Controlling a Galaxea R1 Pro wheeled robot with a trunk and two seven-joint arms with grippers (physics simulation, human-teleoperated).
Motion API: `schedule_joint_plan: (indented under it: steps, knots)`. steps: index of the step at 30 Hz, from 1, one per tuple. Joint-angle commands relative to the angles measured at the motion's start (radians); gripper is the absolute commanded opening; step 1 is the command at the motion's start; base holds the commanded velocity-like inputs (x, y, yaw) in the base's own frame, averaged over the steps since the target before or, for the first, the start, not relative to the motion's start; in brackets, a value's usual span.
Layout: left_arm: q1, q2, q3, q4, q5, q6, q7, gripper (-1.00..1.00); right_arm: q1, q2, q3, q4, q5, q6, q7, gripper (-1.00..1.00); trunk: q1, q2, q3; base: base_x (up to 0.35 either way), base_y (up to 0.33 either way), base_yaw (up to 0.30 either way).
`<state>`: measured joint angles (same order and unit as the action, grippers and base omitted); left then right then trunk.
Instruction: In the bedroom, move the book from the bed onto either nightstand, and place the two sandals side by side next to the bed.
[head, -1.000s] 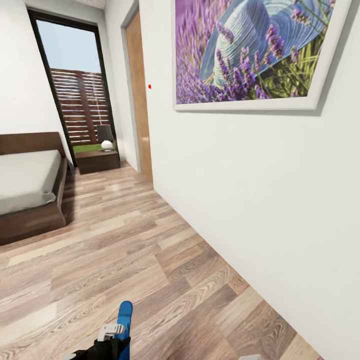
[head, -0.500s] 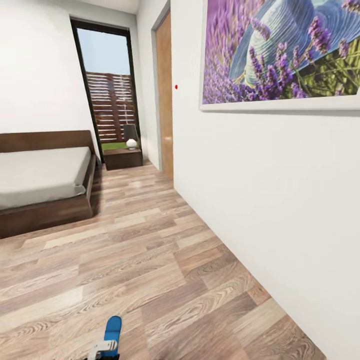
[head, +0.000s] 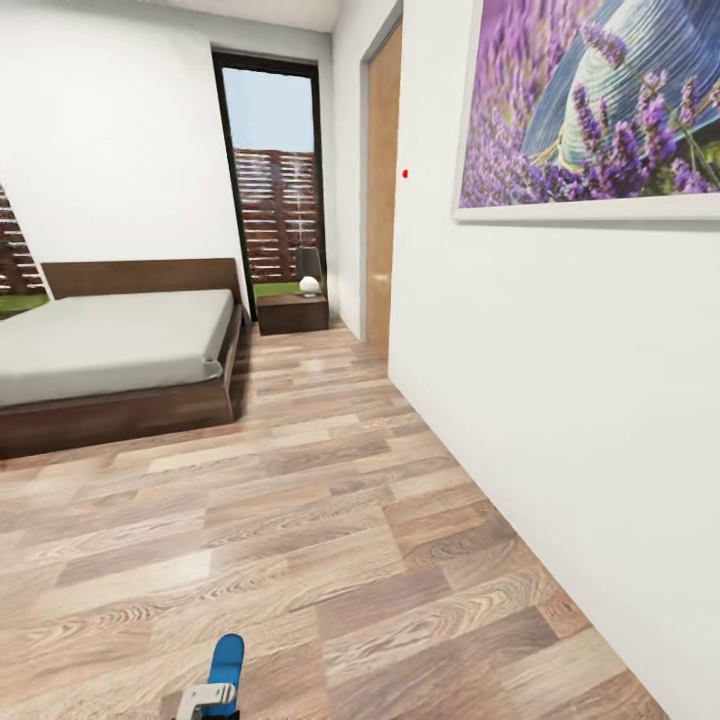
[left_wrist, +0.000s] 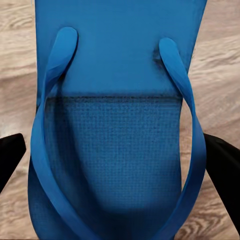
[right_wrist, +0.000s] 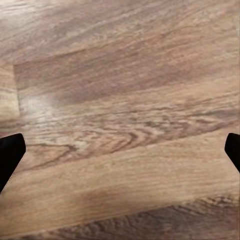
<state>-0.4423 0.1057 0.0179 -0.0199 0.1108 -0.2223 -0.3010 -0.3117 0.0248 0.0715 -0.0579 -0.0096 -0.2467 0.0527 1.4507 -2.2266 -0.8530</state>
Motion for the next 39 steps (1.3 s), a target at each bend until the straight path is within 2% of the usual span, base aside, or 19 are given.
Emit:
schedule_joint_plan:
  steps: [1, 7, 39]
  knots:
    - [-0.001, -0.004, 0.002, 0.001, 0.010, 0.000, -0.006, -1.00, -0.001, 0.000, 0.007, 0.001, -0.001, -0.003, 0.000, 1.00, 0.000, 0.000, -0.001, 0.000, 0.000, 0.293]
    - [-0.001, -0.010, 0.002, 0.002, 0.010, 0.000, -0.006, -1.00, -0.001, 0.000, 0.007, 0.001, -0.001, -0.003, 0.000, 1.00, 0.000, 0.000, -0.001, 0.000, 0.000, 0.293]
    - [-0.001, -0.012, 0.002, 0.002, 0.010, 0.000, -0.007, -1.00, 0.000, 0.000, 0.007, 0.017, 0.000, -0.003, 0.002, 1.00, 0.000, 0.000, -0.001, 0.000, 0.000, 0.279]
